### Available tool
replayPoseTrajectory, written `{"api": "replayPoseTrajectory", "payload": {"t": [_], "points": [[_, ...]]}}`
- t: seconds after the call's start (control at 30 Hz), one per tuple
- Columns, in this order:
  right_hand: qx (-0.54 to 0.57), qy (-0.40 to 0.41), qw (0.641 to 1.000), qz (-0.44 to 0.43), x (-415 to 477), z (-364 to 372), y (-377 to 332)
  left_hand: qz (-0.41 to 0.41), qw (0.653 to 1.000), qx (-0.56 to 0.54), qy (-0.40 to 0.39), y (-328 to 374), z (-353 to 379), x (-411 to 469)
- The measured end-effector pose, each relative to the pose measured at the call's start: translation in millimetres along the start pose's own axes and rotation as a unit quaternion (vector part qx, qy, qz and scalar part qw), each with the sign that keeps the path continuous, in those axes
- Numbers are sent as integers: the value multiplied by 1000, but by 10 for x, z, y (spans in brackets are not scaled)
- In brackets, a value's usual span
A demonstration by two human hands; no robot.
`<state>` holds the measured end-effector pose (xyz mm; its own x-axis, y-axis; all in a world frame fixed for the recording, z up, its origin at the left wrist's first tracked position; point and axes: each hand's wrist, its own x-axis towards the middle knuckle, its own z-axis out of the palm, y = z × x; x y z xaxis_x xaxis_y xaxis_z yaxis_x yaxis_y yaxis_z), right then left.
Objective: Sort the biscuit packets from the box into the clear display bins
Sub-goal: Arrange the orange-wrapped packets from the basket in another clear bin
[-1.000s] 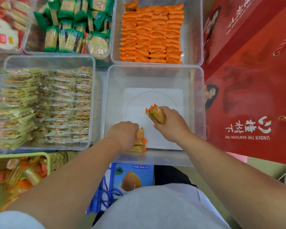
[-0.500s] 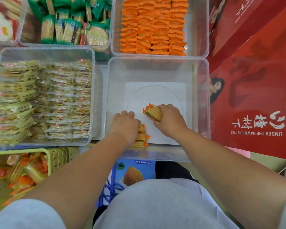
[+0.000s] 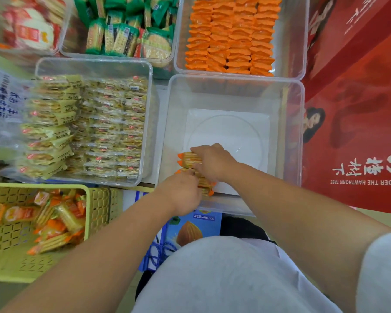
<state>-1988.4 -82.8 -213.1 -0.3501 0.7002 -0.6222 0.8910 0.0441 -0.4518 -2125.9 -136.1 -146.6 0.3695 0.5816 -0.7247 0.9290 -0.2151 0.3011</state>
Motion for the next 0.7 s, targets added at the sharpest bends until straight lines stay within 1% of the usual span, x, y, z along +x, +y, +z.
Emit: {"api": "replayPoseTrajectory", "payload": {"t": [0.07,0.13,0.2,0.27,0.33,0.43,0.53,0.6,0.7], "points": [[-19,-29,999,-13,10,22,-5,-5,1000,-11,4,2,25,-116],[-25,-48,998,-17,-5,58,8,-2,999,-30,40,-2,58,-254],[-31,-51,998,-13,-31,89,14,20,988,-92,120,3,82,-416],[-71,-28,997,-15,-45,107,7,26,963,-158,216,8,106,-619],[-106,3,994,-20,-50,106,-11,9,935,-186,302,-2,140,-847],[-81,9,997,-18,-76,57,-83,-40,896,-212,389,-78,236,-1174],[-56,28,997,-33,-169,5,-240,-111,859,-236,441,-210,382,-1457],[-42,75,995,-51,-282,-36,-384,-158,831,-250,471,-325,507,-1635],[9,188,976,-114,-501,-42,-667,-239,782,-282,503,-596,688,-1879]]}}
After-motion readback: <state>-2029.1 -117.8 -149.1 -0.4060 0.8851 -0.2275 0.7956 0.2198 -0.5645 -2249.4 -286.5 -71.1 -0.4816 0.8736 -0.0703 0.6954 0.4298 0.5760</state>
